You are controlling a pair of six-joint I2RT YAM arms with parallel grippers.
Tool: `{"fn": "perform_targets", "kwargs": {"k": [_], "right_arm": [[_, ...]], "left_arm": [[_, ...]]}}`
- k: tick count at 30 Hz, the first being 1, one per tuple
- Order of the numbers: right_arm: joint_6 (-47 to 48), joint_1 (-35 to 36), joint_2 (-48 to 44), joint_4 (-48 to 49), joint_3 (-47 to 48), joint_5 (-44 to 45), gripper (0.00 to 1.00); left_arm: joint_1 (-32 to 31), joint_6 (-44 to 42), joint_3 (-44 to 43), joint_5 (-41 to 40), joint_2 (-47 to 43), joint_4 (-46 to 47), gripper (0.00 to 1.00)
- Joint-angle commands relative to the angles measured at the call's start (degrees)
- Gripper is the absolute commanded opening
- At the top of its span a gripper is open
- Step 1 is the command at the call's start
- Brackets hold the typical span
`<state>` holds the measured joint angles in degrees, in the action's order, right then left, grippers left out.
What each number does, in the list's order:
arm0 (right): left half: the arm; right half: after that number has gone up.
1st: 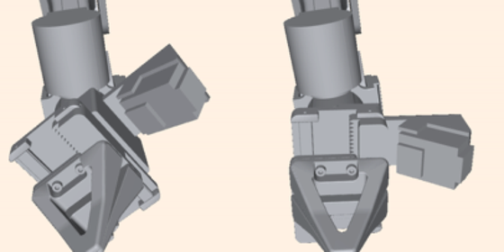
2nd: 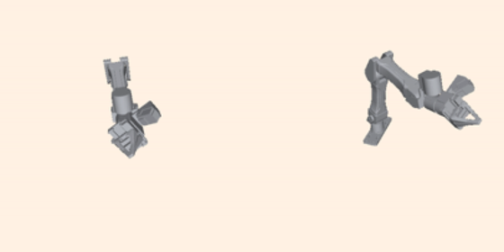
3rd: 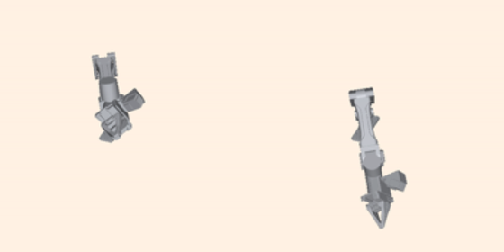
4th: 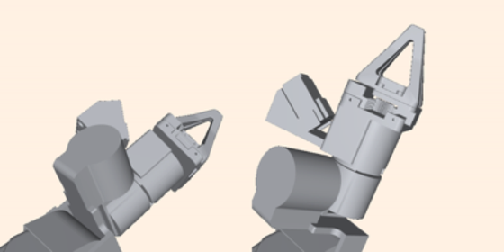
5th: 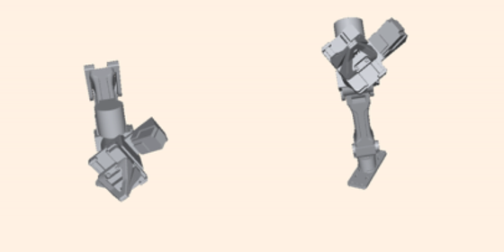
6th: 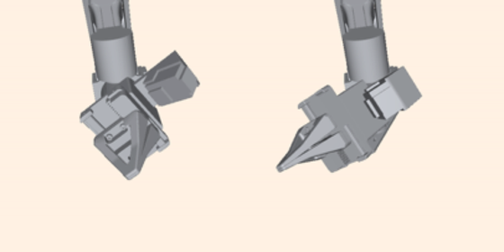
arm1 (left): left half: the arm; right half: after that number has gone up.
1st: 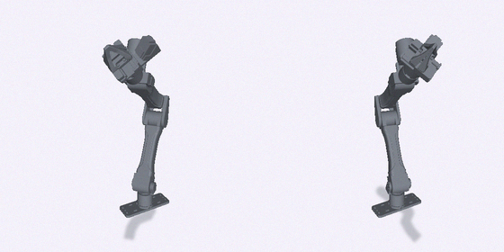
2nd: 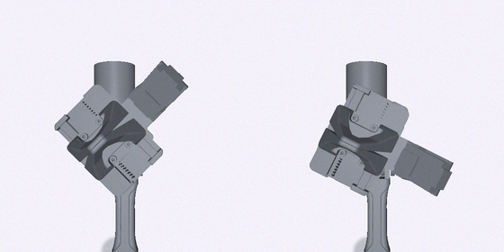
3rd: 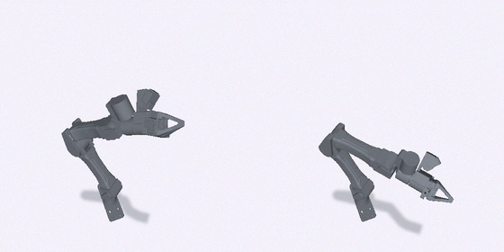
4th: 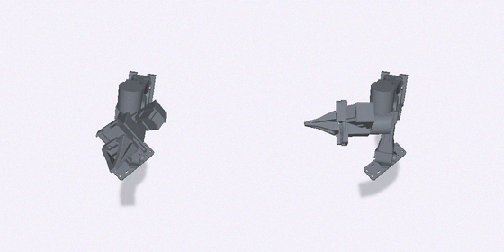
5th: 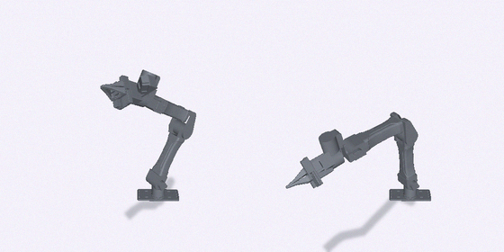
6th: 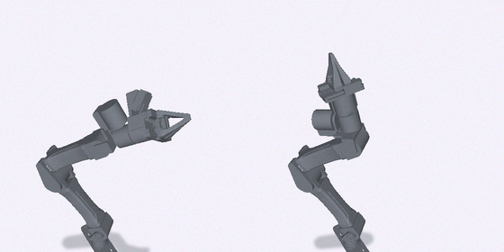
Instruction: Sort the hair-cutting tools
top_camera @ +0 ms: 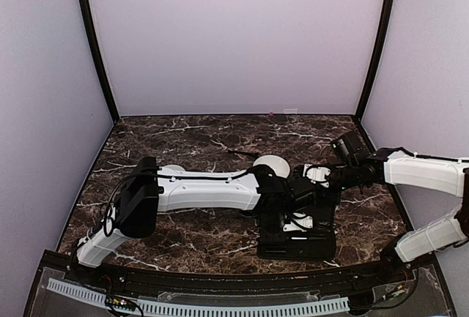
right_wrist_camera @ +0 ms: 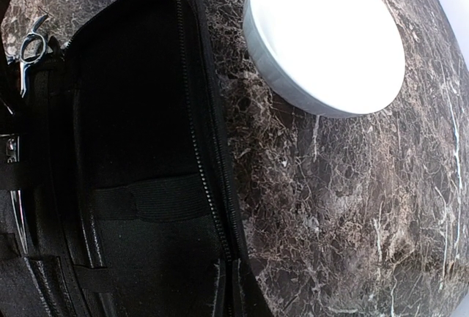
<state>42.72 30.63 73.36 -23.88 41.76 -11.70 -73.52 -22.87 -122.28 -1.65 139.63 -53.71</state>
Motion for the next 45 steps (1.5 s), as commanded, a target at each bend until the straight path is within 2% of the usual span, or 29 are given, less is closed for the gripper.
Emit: {"fn": "perform_targets", "kwargs": {"k": [1,9,16,25,29,35,38,45], "right_arm": [[-0.58,0.56,-0.6,1.29,-0.55,-0.07,0.04],[-0.59,0.67,-0.46,1.29,-0.5,-0.07,0.04],[-0.57,0.82,-0.41,1.29,-0.62,0.17,0.04],[-0.54,0.82,-0.34,1.41,-0.78,0.32,0.04],[-0.56,0.82,-0.24,1.3,-0.73,0.31,0.04],[-0.44,0.78,-0.3,1.46,-1.03,0.89,0.04],[-0.42,0.85,-0.56,1.63,-1.18,1.03,0.04],[-0.34,0.9,-0.07,1.47,-1.18,1.13,0.04]], "left_arm": [[-0.66,1.47,-0.87,0.96,2.52,1.15,0.0],[-0.64,2.95,-1.55,2.32,3.22,1.73,0.02],[-1.28,3.77,-2.11,1.61,3.36,3.73,0.21],[-1.28,3.8,-1.89,-0.6,0.78,1.82,0.22],[-1.28,4.23,3.88,-3.16,-6.11,5.12,0.26],[-0.97,4.9,18.68,-6.48,-17.84,12.34,0.31],[0.8,5.48,25.59,-7.89,-20.14,13.75,0.31],[3.67,8.01,33.35,-5.42,-23.52,18.44,0.28]]}}
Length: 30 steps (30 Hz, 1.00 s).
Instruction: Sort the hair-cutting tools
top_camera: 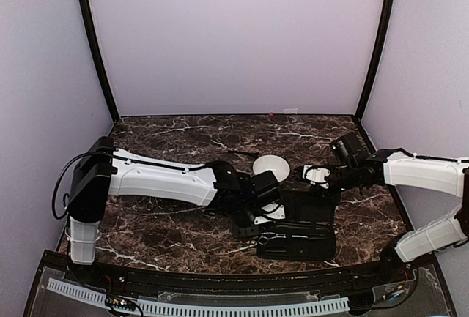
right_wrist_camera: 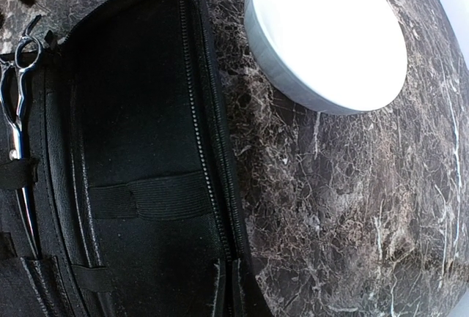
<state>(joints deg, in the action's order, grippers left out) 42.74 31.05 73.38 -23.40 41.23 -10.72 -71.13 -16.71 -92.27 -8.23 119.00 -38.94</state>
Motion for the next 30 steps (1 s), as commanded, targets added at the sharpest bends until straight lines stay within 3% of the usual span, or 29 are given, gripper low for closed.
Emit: {"fn": "perform_targets", "kwargs": {"k": [1,7,30], "right_arm": [[-0.22,0.44,-0.08,1.09,-0.63,0.24,0.04],[-0.19,0.48,0.0,1.23,-0.96,0.56,0.04],[0.15,0.5,0.53,1.09,-1.08,0.44,0.04]], "left_arm": [[1.34,1.86,3.62,2.17,-3.12,4.13,0.27],[1.7,2.0,3.82,8.32,-3.0,7.07,0.23],[1.79,0.08,-1.87,14.03,4.16,6.96,0.16]]}}
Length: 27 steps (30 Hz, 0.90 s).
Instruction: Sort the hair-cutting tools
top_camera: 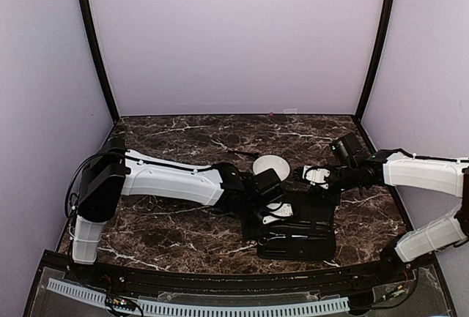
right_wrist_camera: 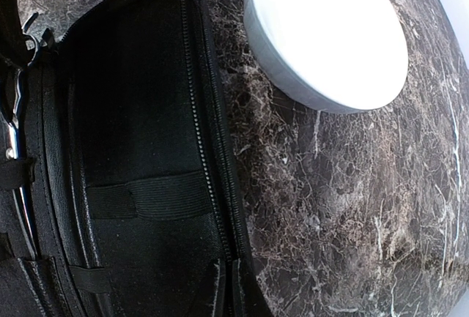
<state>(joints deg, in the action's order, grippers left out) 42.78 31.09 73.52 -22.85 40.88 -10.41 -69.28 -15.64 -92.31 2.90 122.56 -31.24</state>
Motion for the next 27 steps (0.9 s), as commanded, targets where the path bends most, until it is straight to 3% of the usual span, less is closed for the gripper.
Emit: {"fn": "perform_targets", "kwargs": {"k": [1,17,27], "right_arm": [[0.13,0.45,0.48,0.53,-0.78,0.13,0.04],[0.11,0.51,1.23,0.36,-0.67,-0.09,0.04],[0.05,0.57,1.1,0.28,-0.61,0.04,0.04]], "left_arm": [[-0.07,-1.08,-2.03,3.23,0.88,-0.75,0.16],[-0.48,-1.12,-7.63,9.48,6.72,0.2,0.04],[-0.76,-1.92,-10.88,10.34,9.25,2.08,0.04]]}}
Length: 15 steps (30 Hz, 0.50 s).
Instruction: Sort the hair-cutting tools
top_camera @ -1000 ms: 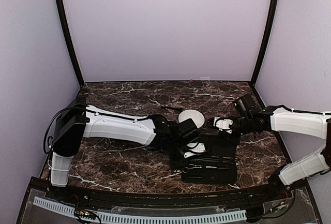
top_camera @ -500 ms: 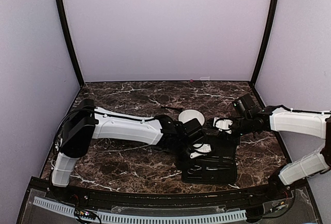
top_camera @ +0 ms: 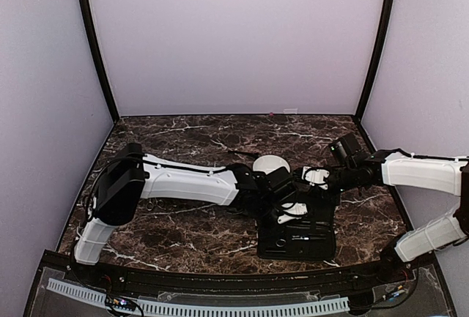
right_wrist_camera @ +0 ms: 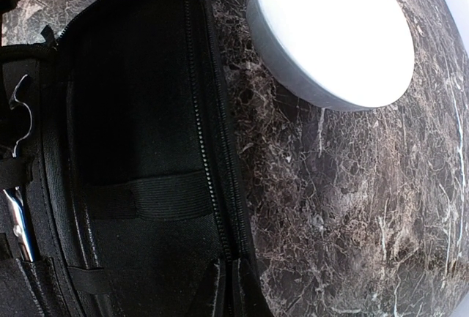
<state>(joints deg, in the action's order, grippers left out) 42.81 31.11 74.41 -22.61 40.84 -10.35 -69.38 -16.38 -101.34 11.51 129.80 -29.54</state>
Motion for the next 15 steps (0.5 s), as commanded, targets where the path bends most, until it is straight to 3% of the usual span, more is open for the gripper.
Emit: {"fn": "perform_targets", "kwargs": {"k": [1,15], "right_arm": [[0.0,0.61,0.16,0.04,-0.64,0.04,0.04],[0.0,0.56,-0.18,0.11,-0.74,0.29,0.04]], "left_arm": [[-0.66,-1.22,-2.37,1.84,2.43,0.25,0.03],[-1.36,-1.6,-6.65,1.77,4.38,-0.12,0.04]]}}
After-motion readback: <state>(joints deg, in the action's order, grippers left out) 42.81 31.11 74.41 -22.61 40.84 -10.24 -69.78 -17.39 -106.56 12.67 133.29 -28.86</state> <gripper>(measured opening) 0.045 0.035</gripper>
